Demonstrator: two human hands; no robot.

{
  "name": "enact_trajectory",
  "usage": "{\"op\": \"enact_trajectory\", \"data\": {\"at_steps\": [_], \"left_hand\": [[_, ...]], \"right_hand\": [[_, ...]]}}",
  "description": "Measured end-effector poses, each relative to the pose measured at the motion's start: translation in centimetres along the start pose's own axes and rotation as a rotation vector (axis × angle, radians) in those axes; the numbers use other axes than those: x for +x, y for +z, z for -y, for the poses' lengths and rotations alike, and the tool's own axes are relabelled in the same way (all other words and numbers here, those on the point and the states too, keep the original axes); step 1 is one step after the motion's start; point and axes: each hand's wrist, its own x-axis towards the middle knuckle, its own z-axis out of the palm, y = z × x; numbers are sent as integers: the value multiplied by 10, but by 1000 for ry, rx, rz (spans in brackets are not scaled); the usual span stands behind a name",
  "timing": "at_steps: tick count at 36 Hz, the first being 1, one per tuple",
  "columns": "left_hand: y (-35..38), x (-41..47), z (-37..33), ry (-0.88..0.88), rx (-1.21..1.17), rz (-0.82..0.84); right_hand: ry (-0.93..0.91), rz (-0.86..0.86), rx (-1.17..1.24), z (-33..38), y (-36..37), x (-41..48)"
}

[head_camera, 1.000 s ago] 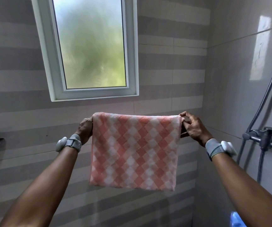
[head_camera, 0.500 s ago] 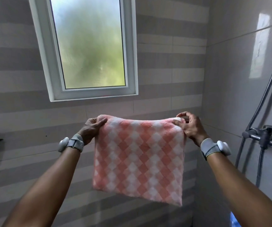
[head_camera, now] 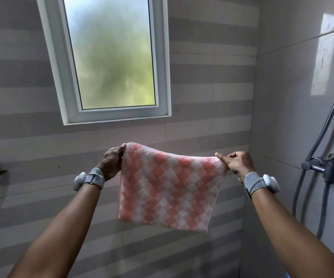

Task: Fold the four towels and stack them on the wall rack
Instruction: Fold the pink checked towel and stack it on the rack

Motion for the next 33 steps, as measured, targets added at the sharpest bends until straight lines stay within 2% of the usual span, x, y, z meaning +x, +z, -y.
{"op": "enact_trajectory", "data": {"at_steps": [3, 8, 16, 18, 22, 25, 31, 33], "left_hand": [[-6, 6, 8, 2, 25, -11], [0, -8, 5, -20, 61, 21], [1, 3, 12, 39, 141, 69], [3, 1, 11, 108, 213, 104], [6, 0, 10, 121, 325, 100], [9, -4, 6, 142, 298, 149], [3, -1, 8, 201, 429, 76], [4, -1, 8, 160, 377, 85]], "right_hand": [[25, 30, -31, -3, 2, 2], [110, 178, -91, -6, -2, -2], [41, 229, -125, -28, 10, 14], [54, 222, -119, -24, 9, 8], [110, 271, -219, -15, 5, -1], [124, 278, -304, -14, 5, -3], [178, 399, -360, -8, 6, -14], [214, 445, -377, -10, 7, -15]]}}
